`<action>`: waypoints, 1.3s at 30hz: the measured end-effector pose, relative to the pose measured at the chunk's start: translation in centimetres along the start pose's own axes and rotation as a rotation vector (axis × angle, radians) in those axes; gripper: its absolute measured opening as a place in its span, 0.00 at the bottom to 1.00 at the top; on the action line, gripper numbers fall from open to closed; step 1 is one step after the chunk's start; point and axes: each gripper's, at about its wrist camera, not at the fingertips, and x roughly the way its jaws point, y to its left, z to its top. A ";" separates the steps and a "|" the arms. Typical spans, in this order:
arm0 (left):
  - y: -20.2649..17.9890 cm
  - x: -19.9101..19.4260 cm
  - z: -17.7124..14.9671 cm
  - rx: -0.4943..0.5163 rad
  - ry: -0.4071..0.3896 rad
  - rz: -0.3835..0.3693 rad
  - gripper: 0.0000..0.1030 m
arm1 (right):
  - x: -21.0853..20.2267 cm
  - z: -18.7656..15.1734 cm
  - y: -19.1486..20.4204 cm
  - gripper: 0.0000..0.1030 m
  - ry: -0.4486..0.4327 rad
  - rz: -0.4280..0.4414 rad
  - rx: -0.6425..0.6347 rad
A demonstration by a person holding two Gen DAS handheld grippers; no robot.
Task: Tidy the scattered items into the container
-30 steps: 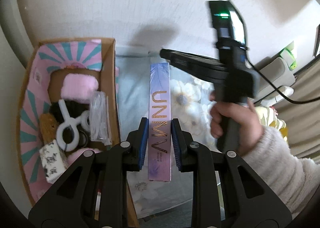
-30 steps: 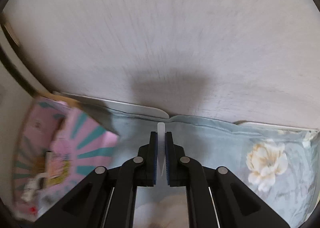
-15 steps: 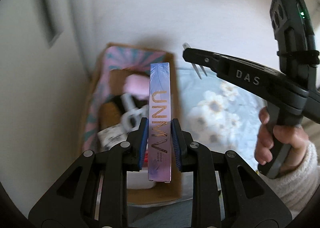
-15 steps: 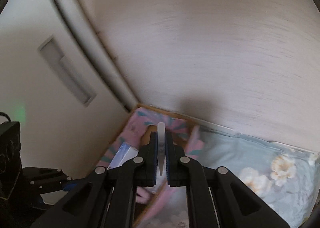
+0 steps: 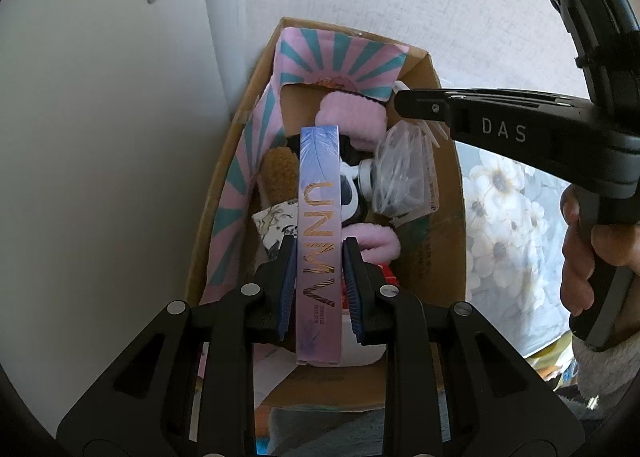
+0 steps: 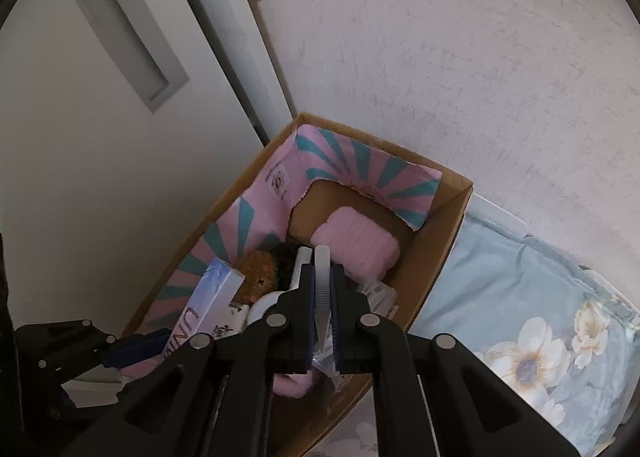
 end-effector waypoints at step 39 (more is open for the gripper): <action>-4.6 -8.2 5.4 0.096 -0.080 0.021 0.99 | -12.9 -1.9 -4.9 0.75 -0.088 -0.231 0.331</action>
